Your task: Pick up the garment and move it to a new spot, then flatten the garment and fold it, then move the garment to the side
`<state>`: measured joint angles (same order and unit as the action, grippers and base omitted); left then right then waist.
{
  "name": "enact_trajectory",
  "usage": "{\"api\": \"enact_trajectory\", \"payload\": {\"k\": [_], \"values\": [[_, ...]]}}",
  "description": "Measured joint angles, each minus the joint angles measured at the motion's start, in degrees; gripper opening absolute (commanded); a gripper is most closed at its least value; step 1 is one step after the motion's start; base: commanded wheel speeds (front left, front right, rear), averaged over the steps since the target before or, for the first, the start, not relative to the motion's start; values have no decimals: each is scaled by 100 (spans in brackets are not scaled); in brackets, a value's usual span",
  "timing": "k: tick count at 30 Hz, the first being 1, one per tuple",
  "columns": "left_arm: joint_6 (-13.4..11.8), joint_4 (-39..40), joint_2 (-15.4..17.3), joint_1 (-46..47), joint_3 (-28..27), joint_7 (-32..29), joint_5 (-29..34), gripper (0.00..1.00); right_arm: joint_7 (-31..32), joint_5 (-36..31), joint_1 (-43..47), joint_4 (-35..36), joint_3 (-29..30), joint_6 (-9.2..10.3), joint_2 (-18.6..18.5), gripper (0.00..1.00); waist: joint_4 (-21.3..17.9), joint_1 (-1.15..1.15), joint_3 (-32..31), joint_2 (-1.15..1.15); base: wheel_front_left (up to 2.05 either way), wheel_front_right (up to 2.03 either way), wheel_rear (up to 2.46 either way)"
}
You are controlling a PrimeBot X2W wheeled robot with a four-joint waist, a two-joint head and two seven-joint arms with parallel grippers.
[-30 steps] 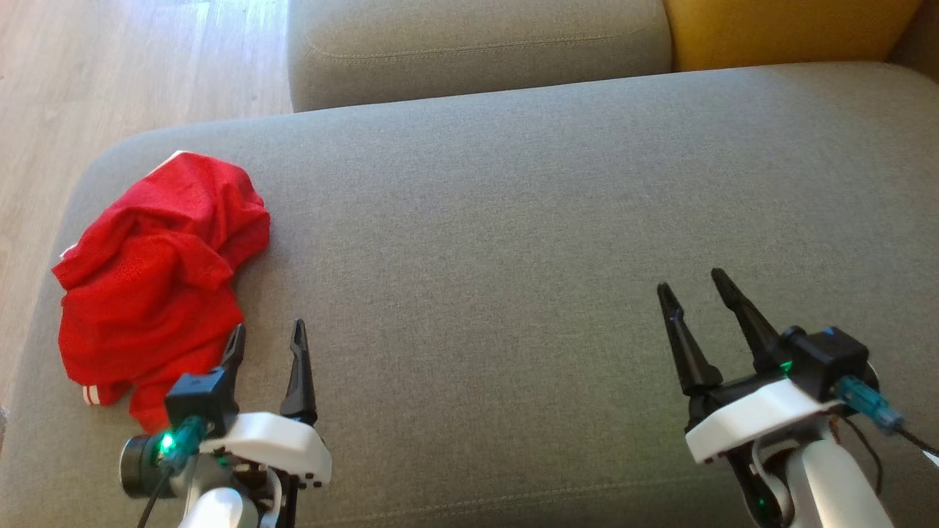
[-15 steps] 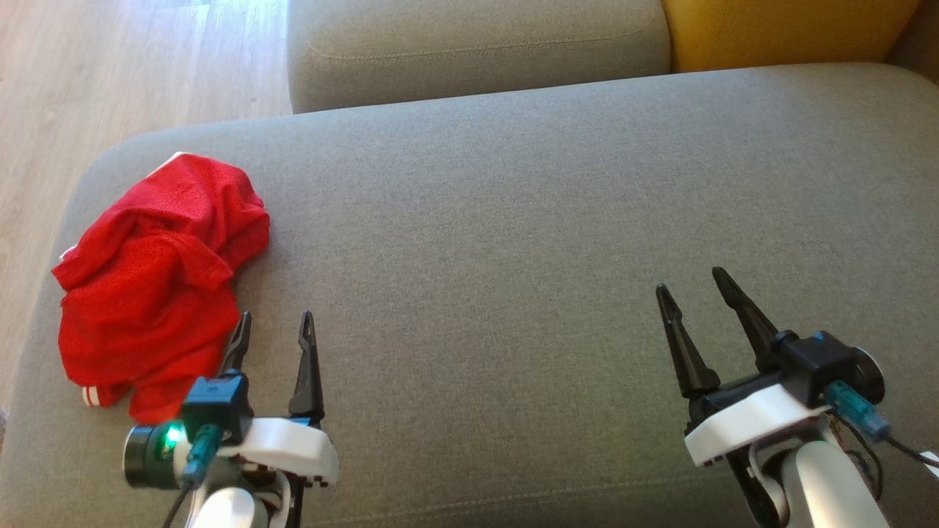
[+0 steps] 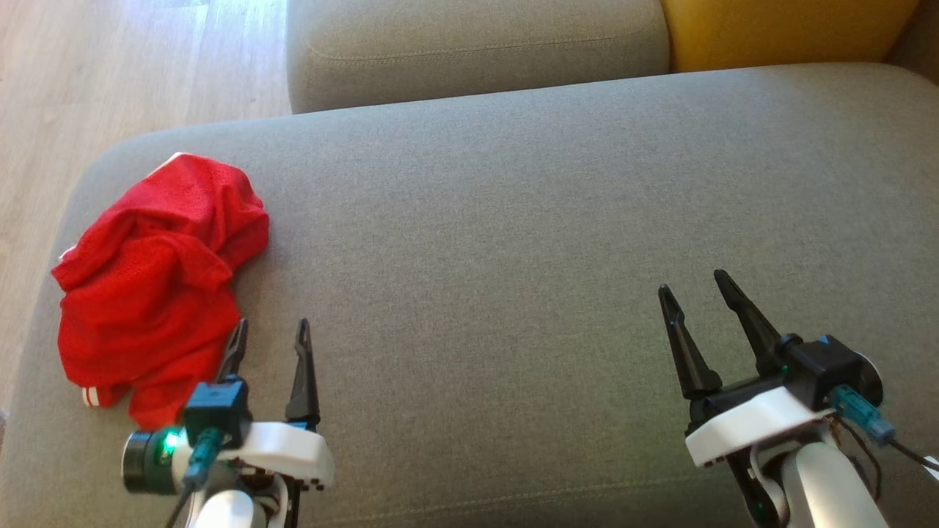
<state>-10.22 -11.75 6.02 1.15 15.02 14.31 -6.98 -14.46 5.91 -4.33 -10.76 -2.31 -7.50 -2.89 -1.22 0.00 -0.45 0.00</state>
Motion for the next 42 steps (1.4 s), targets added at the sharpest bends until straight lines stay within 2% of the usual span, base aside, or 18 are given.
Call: {"api": "enact_trajectory", "payload": {"k": [12,21,29,42], "values": [[303,-183,-172,0,-328,0,36,100,0,-21,-92,-7,13,0,0,100,1,0,21,0,0,0,0],[419,-256,-248,3,-444,-1,144,100,0,-21,-91,-12,62,0,0,100,145,0,39,0,0,0,0],[425,-266,-275,5,-549,-1,170,100,0,-8,-87,-15,9,0,0,100,547,0,10,0,0,0,0],[479,-180,-287,-219,-728,-1,243,100,0,163,-13,-26,-230,0,1,100,1644,0,-120,0,0,0,0]]}}
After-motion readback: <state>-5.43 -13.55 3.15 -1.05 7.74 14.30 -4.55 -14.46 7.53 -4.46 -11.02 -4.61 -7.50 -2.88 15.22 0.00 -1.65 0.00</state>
